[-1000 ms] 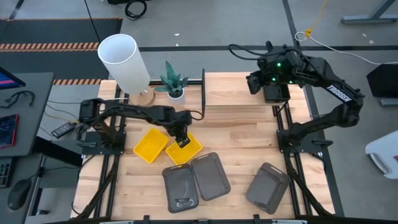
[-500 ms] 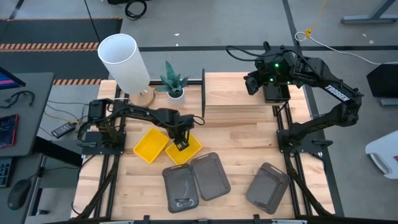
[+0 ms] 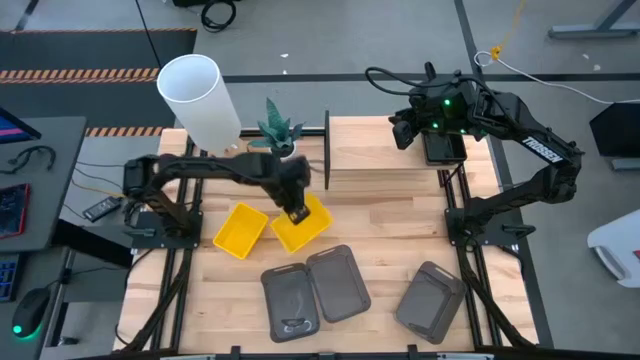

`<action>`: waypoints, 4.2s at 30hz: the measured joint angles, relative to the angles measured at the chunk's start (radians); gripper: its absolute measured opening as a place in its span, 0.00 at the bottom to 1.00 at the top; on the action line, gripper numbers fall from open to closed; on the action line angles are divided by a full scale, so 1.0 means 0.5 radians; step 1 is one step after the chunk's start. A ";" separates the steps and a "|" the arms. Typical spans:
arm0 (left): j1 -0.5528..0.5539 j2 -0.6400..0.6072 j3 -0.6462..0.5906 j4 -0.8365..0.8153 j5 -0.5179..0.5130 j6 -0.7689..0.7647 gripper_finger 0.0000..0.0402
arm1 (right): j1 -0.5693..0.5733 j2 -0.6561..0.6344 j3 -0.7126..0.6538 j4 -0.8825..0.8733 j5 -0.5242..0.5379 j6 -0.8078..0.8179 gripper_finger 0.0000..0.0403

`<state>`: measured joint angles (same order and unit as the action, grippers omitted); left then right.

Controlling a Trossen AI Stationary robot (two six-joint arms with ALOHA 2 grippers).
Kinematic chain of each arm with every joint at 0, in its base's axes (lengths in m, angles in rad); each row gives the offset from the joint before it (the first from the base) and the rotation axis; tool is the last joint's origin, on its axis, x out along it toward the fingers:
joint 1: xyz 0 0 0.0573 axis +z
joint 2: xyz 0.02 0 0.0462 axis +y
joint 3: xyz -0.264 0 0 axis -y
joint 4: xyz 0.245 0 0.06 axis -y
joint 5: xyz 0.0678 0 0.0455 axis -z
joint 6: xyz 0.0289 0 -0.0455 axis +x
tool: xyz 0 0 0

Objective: Stack baskets on shelf by color
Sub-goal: Stack the right yellow bin on top of the left yellow bin, then put the stacked yellow bins on the shelf

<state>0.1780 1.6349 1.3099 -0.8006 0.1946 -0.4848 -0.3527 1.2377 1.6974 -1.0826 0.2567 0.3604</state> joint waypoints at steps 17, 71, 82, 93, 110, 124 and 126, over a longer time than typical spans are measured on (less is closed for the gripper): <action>0.046 -0.944 -0.529 -0.543 -0.103 -0.422 0.01 | 0.000 -0.002 0.000 0.002 0.084 -0.226 0.28; 0.042 -0.707 -1.392 -0.005 -0.127 -0.674 0.28 | 0.103 0.061 0.000 0.257 -0.021 -0.237 0.28; 0.043 -0.677 -1.025 0.392 0.116 -0.665 0.03 | 0.117 0.066 0.001 0.263 -0.029 -0.251 0.28; 0.244 -0.188 0.152 0.067 -0.106 -0.262 0.03 | 0.028 0.101 0.001 0.229 -0.032 -0.256 0.28; 0.495 0.890 1.876 -0.383 -0.304 -0.276 0.03 | -0.126 -0.071 0.001 0.048 -0.032 -0.268 0.28; 0.540 1.066 1.906 -0.487 -0.495 -0.798 0.04 | -0.122 -0.067 0.001 0.065 -0.073 -0.410 0.28; 0.548 1.066 1.906 -0.529 -0.494 -0.850 0.04 | -0.122 -0.067 0.001 0.085 -0.101 -0.437 0.28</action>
<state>0.4522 2.1677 2.2631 -1.0650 -0.0525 -0.9095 -0.4137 1.2041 1.6978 -1.0401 0.2062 0.1417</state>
